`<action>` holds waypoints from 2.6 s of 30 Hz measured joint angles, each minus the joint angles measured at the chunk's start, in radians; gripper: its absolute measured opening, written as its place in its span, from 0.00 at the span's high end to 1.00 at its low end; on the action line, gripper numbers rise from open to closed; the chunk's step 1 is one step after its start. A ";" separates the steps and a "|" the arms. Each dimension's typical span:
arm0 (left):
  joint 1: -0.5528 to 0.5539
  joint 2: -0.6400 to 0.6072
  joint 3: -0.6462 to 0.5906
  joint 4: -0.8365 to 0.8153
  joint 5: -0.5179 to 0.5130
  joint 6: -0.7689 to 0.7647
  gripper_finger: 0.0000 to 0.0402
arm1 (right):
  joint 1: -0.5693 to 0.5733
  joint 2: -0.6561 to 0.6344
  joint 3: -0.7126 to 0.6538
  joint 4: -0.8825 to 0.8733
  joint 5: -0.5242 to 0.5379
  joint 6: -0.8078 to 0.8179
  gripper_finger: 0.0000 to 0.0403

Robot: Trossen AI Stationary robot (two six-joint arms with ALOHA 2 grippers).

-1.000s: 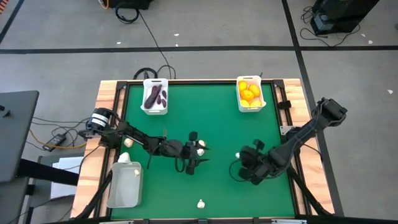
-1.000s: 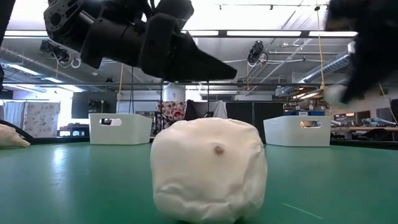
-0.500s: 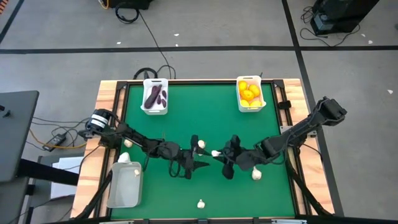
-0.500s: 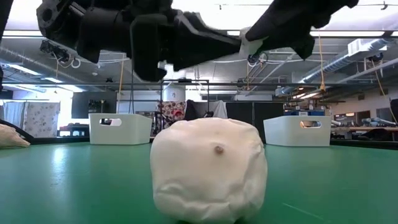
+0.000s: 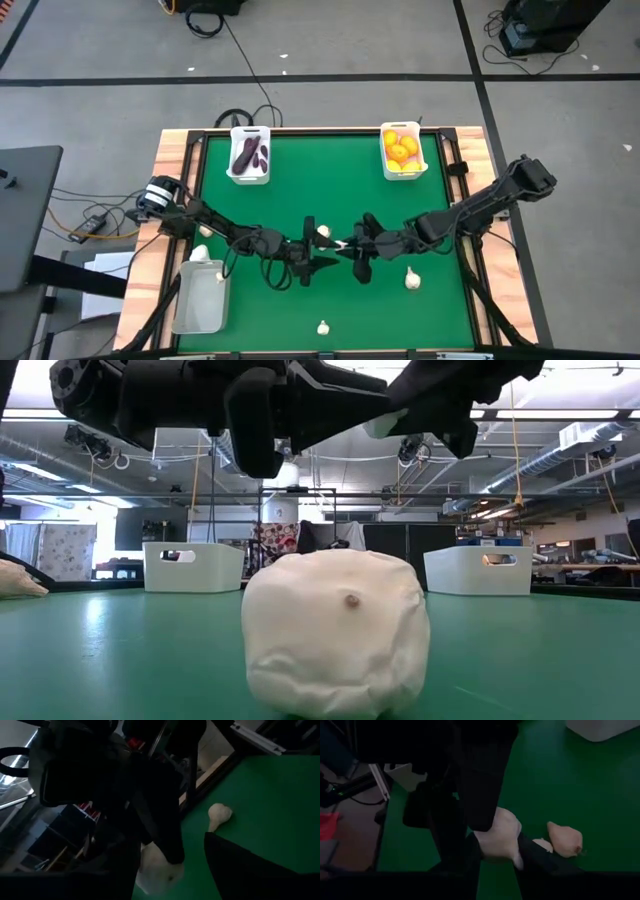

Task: Sort produce into baskets
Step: Put the middle right small garlic into the gray bin

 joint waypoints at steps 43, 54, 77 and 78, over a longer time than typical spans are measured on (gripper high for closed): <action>-0.019 -0.040 0.000 -0.046 -0.216 -0.456 0.59 | 0.050 -0.105 0.000 -0.120 0.135 -0.015 0.49; -0.065 -0.455 0.000 -0.845 -0.249 -0.763 0.59 | 0.098 -0.138 0.000 -0.640 0.169 0.292 0.49; -0.320 -0.946 0.000 -1.946 0.153 -1.915 0.59 | 0.058 -0.087 0.000 -0.827 0.118 0.095 0.50; -0.332 -0.934 0.000 -1.945 0.171 -1.941 0.59 | 0.056 -0.080 0.000 -0.828 0.113 0.095 0.50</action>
